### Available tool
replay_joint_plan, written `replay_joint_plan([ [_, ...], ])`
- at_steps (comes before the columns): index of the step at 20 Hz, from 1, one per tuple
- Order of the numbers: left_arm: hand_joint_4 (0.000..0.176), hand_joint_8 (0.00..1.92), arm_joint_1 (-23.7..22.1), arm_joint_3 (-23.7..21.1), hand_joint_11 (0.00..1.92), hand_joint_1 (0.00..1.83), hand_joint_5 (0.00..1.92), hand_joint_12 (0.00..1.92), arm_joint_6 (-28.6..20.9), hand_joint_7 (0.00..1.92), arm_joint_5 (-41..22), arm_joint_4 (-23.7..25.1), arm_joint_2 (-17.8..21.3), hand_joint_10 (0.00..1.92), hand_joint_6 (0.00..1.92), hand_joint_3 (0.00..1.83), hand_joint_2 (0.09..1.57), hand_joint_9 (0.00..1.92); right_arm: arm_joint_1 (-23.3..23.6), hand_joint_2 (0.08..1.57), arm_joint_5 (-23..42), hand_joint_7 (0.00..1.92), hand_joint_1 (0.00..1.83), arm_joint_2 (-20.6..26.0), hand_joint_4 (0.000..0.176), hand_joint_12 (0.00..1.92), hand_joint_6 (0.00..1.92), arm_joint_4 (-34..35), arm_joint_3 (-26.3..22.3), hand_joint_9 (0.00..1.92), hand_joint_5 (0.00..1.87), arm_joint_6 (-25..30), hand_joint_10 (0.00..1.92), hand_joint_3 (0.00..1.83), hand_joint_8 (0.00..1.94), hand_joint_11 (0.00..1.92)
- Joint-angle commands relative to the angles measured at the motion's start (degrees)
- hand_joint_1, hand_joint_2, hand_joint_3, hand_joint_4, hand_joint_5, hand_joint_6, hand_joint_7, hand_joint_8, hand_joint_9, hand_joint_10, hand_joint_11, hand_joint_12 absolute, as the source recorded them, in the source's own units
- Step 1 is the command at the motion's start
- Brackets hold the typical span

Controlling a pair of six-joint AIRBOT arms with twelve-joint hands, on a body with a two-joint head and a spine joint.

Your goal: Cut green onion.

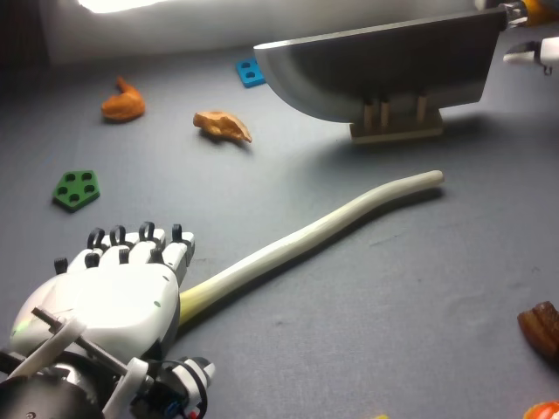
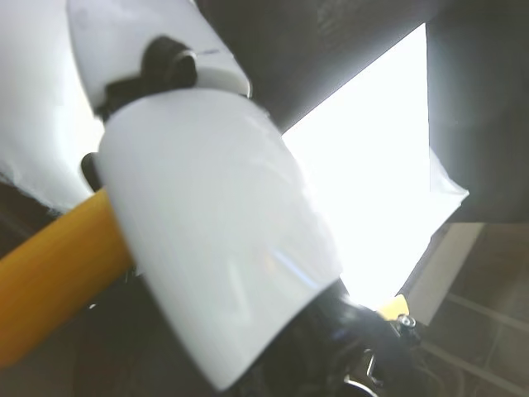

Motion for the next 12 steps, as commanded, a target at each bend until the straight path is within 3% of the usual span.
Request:
replay_joint_plan([
  [1,0.007,0.0,-0.32,0.27,0.0,0.84,0.05,0.0,0.17,0.0,2.8,4.15,-0.42,0.0,0.01,0.0,1.2,0.0,0.06,1.18,5.04,0.52,1.11,0.05,0.0,1.92,1.26,3.52,1.09,0.43,0.81,0.43,1.73,0.01,1.61,0.24],
  [2,0.009,0.0,-0.27,0.38,0.0,0.83,0.05,0.0,0.17,0.0,2.8,3.9,-0.48,0.0,0.01,0.0,1.2,0.0,-0.09,1.19,5.04,0.53,1.11,-0.26,0.0,1.92,1.32,3.53,1.85,0.48,0.8,0.6,1.88,0.01,1.85,0.4],
  [3,0.01,0.0,-0.26,0.4,0.0,0.84,0.05,0.0,0.17,0.0,2.83,3.62,-0.49,0.0,0.01,0.0,1.19,0.0,-0.18,1.09,5.04,0.57,1.17,-0.33,0.0,1.92,1.8,3.53,2.0,0.55,0.62,0.63,1.91,0.0,1.92,0.52],
  [4,0.008,0.0,-0.26,0.37,0.0,0.85,0.06,0.0,0.16,0.0,3.22,3.23,-0.56,0.0,0.01,0.0,1.19,0.0,-0.3,1.08,5.09,0.67,1.17,-0.34,0.0,1.92,1.9,3.53,2.0,0.67,0.65,0.63,1.92,0.0,1.94,0.63],
  [7,0.017,0.0,0.11,0.35,0.0,0.85,0.05,0.0,-1.76,0.0,4.4,2.86,-1.05,0.0,0.0,0.0,1.18,0.0,-0.32,1.01,5.12,1.06,1.28,-0.34,0.0,1.92,1.92,3.53,2.0,1.13,0.9,0.63,1.92,0.0,1.94,1.17],
  [9,0.005,0.0,0.61,0.23,0.0,0.84,0.06,0.0,-3.24,0.0,5.37,3.09,-1.39,0.0,0.01,0.0,1.2,0.0,-0.33,1.07,5.13,1.32,1.45,-0.35,0.0,1.92,1.92,3.53,2.0,1.41,1.08,0.62,1.92,0.0,1.94,1.45],
  [10,0.003,0.0,0.64,0.2,0.0,0.84,0.06,0.0,-3.24,0.0,5.63,3.08,-1.61,0.0,0.01,0.0,1.2,0.01,-0.33,1.07,5.13,1.36,1.47,-0.35,0.0,1.92,1.92,3.53,2.0,1.45,1.11,0.62,1.92,0.0,1.94,1.5],
  [11,0.0,0.0,0.64,0.18,0.0,0.86,0.08,0.0,-3.24,0.01,6.07,3.08,-1.81,0.01,0.01,0.0,1.19,0.01,-0.33,1.06,5.13,1.43,1.54,-0.35,0.045,1.92,1.92,3.53,2.01,1.51,1.23,0.61,1.92,0.0,1.94,1.56],
  [12,0.003,0.0,0.68,0.15,0.0,0.83,0.07,0.0,-3.24,0.01,6.51,3.08,-2.02,0.0,0.01,0.0,1.2,0.01,-0.33,1.09,5.13,1.49,1.59,-0.36,0.15,1.92,1.92,3.53,2.01,1.57,1.31,0.6,1.92,0.01,1.94,1.64],
])
